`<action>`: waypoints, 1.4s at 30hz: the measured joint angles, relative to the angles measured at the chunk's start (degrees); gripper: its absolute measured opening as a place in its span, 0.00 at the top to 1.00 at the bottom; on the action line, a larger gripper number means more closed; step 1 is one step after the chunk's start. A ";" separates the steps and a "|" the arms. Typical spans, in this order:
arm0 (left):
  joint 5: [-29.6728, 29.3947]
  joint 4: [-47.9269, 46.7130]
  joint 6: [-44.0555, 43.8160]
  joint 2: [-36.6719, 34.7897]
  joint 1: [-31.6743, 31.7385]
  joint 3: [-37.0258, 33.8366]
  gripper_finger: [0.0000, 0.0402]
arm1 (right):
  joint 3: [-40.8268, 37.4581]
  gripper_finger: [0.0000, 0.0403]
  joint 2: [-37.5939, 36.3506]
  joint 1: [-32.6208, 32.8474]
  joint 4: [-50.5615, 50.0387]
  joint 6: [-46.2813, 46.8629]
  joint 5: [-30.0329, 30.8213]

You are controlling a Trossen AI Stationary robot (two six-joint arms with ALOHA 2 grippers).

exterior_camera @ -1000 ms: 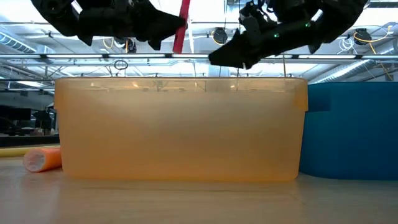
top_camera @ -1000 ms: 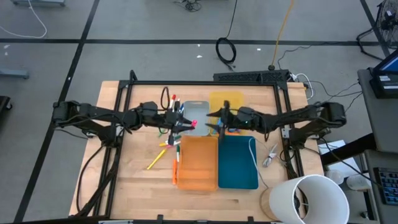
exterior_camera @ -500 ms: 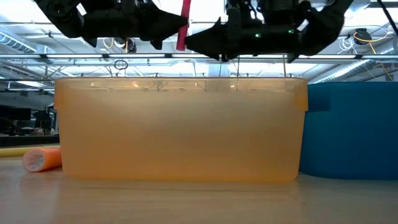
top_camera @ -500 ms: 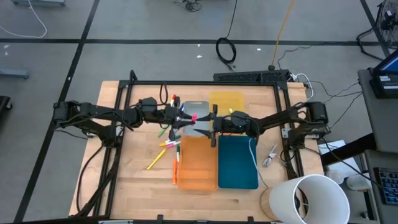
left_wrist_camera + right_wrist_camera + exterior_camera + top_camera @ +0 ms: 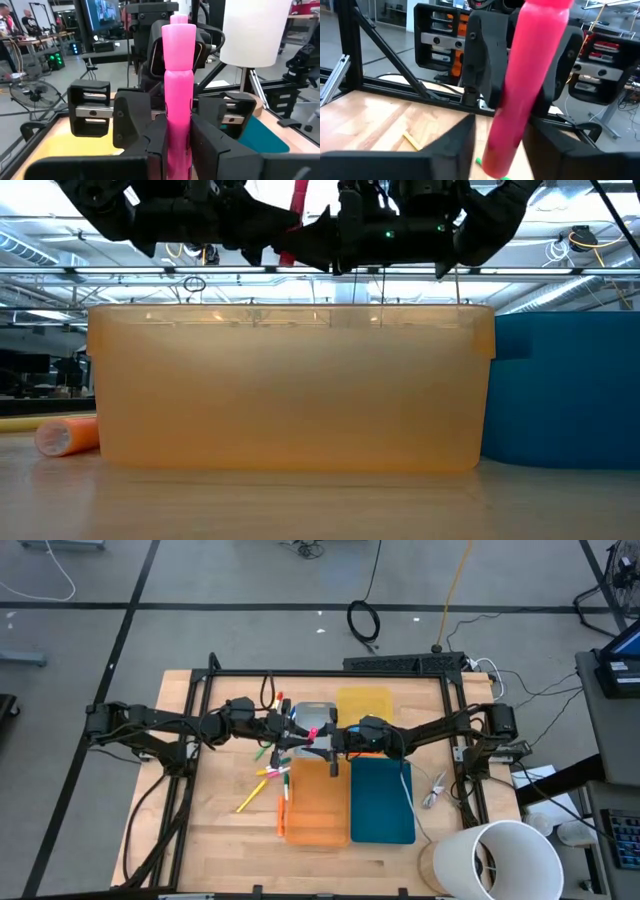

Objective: Pick & Place Markers
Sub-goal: Put the pink highlighter pen into the yellow bin

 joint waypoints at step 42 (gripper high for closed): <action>-51.99 -52.99 -20.52 -17.13 -12.39 1.49 0.20 | -0.05 0.88 -21.85 -0.47 -66.33 14.07 23.10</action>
